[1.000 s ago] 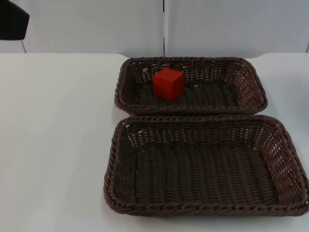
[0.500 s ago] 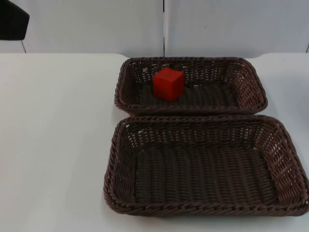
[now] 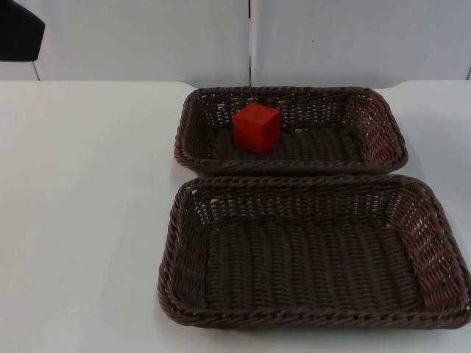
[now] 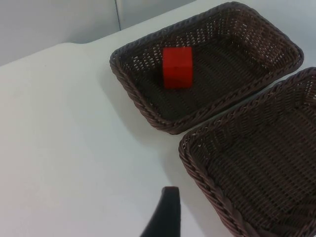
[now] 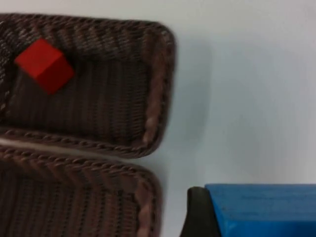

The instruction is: Pick up one cube with the left hand and place it into the upper basket. Pick up one cube with the right hand and place it into the lower basket.

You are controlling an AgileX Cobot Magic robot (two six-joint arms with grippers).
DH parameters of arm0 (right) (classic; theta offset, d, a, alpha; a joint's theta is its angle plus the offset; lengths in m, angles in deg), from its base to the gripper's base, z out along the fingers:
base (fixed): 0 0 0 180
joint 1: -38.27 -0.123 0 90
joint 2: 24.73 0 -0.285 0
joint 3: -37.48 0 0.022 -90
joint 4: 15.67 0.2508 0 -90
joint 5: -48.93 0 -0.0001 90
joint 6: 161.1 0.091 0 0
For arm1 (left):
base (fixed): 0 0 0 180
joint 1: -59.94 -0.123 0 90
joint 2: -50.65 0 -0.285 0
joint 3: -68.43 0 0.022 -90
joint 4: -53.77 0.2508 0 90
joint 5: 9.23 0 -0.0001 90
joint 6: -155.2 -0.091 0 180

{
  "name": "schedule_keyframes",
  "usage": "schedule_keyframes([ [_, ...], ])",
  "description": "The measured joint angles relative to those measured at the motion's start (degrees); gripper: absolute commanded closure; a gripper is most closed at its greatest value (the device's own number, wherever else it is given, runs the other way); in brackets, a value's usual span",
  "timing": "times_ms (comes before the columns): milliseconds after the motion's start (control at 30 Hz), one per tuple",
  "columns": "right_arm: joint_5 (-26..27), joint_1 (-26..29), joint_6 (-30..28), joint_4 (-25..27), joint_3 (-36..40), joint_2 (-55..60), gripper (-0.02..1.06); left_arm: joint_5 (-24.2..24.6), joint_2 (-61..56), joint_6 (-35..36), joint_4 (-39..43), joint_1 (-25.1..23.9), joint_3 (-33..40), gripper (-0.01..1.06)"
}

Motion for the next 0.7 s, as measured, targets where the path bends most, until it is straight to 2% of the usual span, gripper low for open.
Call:
schedule_keyframes([
  [200, 0.2, -8.37, -0.34, 0.21, 0.0, 0.84, 1.05, 0.11, 0.0, 0.0, 0.0, 0.0, 0.0, 0.27],
  [500, 1.62, -22.96, -0.34, 0.0, 0.0, 8.68, 1.05, 0.11, 0.0, 0.0, 0.0, 0.0, 0.0, 0.27],
  [700, 3.59, -29.09, -0.34, -0.13, 0.0, 12.64, 1.05, 0.11, 0.0, 0.0, 0.0, 0.0, 0.0, 0.27],
])
